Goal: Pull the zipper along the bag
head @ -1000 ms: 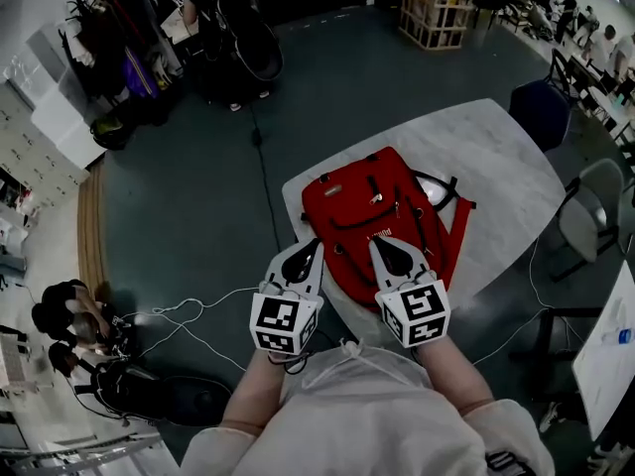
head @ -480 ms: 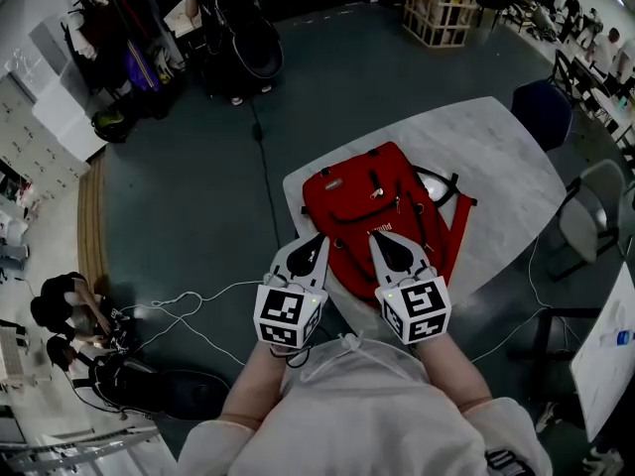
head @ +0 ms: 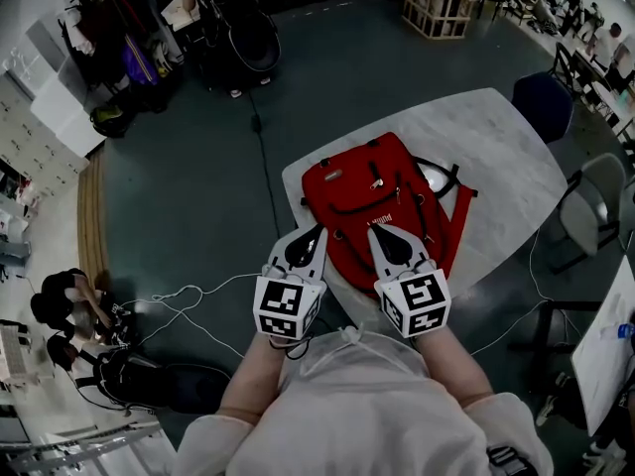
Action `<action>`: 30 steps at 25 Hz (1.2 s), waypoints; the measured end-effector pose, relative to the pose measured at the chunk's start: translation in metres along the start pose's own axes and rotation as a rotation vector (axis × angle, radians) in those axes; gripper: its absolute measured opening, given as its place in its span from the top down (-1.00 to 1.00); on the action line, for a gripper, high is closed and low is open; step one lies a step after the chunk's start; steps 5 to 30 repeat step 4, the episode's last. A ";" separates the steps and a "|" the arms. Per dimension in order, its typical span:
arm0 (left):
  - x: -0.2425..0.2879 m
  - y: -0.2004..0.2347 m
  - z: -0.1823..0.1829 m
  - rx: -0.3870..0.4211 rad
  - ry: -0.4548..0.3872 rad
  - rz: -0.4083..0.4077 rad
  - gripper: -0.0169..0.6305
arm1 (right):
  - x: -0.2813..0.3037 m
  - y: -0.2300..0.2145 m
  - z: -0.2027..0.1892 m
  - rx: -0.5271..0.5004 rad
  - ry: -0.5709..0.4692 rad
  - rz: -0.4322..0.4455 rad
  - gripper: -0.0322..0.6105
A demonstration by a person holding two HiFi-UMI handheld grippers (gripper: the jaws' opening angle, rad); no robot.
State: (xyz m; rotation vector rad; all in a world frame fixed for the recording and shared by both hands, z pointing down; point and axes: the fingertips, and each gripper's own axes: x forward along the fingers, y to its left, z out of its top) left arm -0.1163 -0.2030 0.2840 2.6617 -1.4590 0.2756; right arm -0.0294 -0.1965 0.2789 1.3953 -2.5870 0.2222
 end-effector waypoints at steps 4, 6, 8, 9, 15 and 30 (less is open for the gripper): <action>-0.001 0.003 0.000 0.014 0.002 0.003 0.89 | 0.003 0.004 0.003 -0.013 -0.007 0.003 0.82; -0.001 0.003 0.000 0.014 0.002 0.003 0.89 | 0.003 0.004 0.003 -0.013 -0.007 0.003 0.82; -0.001 0.003 0.000 0.014 0.002 0.003 0.89 | 0.003 0.004 0.003 -0.013 -0.007 0.003 0.82; -0.001 0.003 0.000 0.014 0.002 0.003 0.89 | 0.003 0.004 0.003 -0.013 -0.007 0.003 0.82; -0.001 0.003 0.000 0.014 0.002 0.003 0.89 | 0.003 0.004 0.003 -0.013 -0.007 0.003 0.82; -0.001 0.003 0.000 0.014 0.002 0.003 0.89 | 0.003 0.004 0.003 -0.013 -0.007 0.003 0.82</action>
